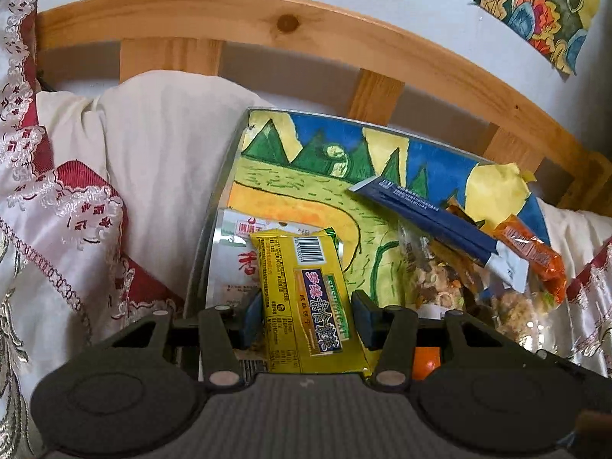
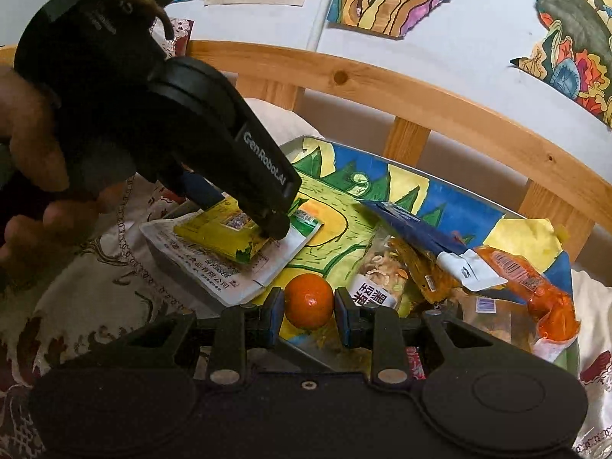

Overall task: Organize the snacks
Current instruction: 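Carry yellow bar over tray with left tool while right tool carries orange, then open left tool to drop bar into tray while right tool releases orange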

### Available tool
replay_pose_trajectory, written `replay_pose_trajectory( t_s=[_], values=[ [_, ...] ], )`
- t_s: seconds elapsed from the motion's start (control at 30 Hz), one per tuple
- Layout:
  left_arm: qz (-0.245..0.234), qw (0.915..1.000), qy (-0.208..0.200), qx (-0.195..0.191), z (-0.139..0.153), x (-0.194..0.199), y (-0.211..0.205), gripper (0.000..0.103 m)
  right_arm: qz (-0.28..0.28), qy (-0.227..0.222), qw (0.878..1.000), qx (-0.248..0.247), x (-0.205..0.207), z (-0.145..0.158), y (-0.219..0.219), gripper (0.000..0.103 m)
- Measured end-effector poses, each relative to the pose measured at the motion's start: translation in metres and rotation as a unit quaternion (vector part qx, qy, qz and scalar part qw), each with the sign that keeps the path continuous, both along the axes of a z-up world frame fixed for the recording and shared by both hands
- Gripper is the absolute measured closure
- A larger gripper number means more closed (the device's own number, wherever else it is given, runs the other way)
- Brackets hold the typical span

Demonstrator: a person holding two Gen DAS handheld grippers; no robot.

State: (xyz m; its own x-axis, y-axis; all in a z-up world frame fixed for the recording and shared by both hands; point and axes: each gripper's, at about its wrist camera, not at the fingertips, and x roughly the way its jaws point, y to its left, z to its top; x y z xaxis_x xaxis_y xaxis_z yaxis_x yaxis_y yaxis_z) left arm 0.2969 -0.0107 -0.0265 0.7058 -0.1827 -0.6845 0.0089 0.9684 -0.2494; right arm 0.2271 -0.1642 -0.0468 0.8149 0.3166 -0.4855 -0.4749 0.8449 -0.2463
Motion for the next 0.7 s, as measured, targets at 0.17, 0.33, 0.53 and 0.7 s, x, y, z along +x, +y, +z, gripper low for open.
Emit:
replay_pose_trajectory(
  t_s=[0.17, 0.33, 0.53, 0.7],
  values=[
    [0.002, 1.0, 0.004, 0.005, -0.003, 0.002, -0.001, 0.049, -0.002, 0.001, 1.0, -0.001, 0.002, -0.001, 0.0, 0.073],
    [-0.003, 1.0, 0.002, 0.003, -0.003, 0.001, -0.001, 0.045, -0.005, -0.001, 1.0, 0.001, 0.001, 0.0, -0.001, 0.071],
    [-0.002, 0.9999, -0.002, -0.016, 0.001, -0.005, 0.001, 0.033, -0.021, -0.007, 1.0, 0.017, -0.006, 0.006, -0.009, 0.056],
    [0.005, 0.9993, -0.025, -0.026, 0.01, -0.017, 0.005, 0.021, -0.032, -0.018, 0.999, 0.029, -0.015, 0.015, -0.016, 0.039]
  ],
)
